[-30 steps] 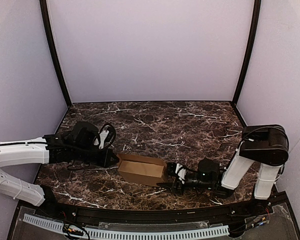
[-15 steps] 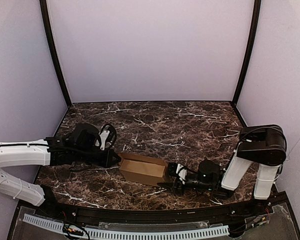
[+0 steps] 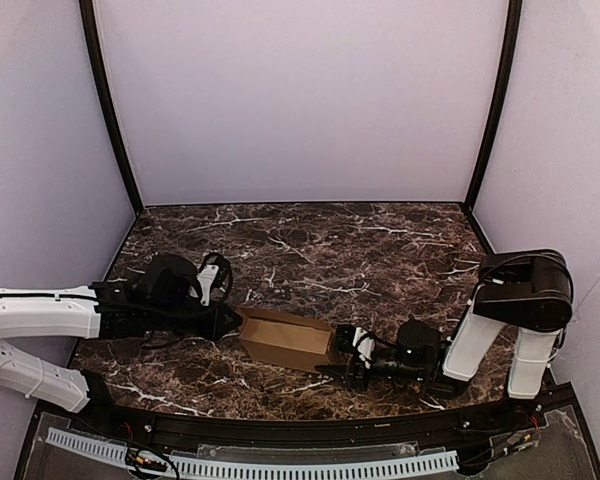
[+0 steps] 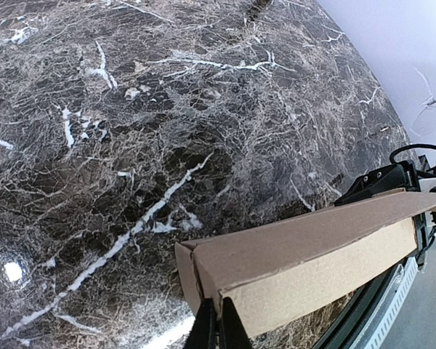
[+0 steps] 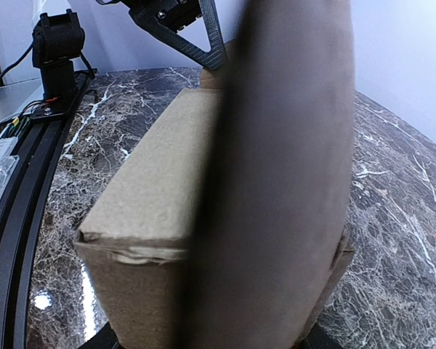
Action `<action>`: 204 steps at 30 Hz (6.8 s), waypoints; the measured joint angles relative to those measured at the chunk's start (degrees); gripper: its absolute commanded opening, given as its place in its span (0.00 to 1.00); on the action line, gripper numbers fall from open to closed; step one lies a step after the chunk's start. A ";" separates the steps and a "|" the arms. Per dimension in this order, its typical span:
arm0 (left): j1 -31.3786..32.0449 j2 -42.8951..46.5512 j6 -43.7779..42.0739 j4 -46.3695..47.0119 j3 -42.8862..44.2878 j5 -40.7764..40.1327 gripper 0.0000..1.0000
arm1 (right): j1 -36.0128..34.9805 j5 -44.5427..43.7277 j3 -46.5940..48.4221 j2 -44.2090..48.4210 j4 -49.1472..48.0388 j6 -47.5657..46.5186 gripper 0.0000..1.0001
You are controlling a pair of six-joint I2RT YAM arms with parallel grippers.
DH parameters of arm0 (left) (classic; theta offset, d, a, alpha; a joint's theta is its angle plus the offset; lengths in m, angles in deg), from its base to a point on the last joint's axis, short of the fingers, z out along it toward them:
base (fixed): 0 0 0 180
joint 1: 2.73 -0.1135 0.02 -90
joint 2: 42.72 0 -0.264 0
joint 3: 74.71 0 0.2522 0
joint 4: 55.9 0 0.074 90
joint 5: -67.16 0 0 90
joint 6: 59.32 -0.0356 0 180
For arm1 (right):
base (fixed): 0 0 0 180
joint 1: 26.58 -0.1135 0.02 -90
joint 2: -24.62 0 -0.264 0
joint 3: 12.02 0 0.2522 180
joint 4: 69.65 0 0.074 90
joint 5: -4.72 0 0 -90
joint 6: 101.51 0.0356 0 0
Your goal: Fold the paper box
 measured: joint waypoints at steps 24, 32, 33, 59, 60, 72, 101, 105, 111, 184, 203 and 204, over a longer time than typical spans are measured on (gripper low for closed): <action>2.49 -1.27 0.26 -2.73 0.00 -1.84 0.00 | -0.39 -2.97 -0.52 3.65 3.17 0.92 0.98; 2.67 -2.97 0.70 -5.14 1.79 -2.40 0.00 | -0.39 -3.17 -2.58 8.46 3.39 0.90 0.99; 2.67 -3.04 0.72 -5.38 1.92 -2.45 0.00 | -0.39 -3.13 -2.95 9.27 3.58 0.92 0.99; 3.15 -6.29 1.81 -8.87 6.12 -4.92 0.00 | -1.01 0.35 4.79 42.51 45.00 4.83 0.99; 3.21 -6.29 1.86 -8.90 6.14 -4.96 0.00 | -1.40 -0.02 5.25 43.95 47.28 5.31 0.99; 3.74 -6.36 2.25 -10.32 6.86 -6.01 0.00 | -10.71 -14.51 24.98 43.52 74.44 7.48 0.75; 3.78 -6.34 3.10 -10.71 6.95 -7.41 0.00 | -15.96 -30.32 42.75 31.19 102.12 15.67 0.00; 3.78 -6.12 3.23 -10.73 6.95 -8.15 0.00 | -16.04 -31.89 42.75 30.25 101.92 16.68 0.00; 3.80 -5.22 3.85 -11.80 6.95 -11.06 0.00 | -16.11 -35.32 41.29 27.96 98.49 19.23 0.00; 16.48 -8.68 12.41 -7.89 6.38 -29.42 0.01 | 2.71 -13.84 31.36 29.42 87.60 51.30 0.00; 16.52 -9.46 12.26 -7.21 6.84 -29.33 0.00 | -1.42 -22.12 24.52 28.70 78.97 49.77 0.00; 16.52 -9.46 12.28 -7.21 6.84 -29.38 0.00 | -1.92 -23.04 24.35 28.39 78.73 49.77 0.00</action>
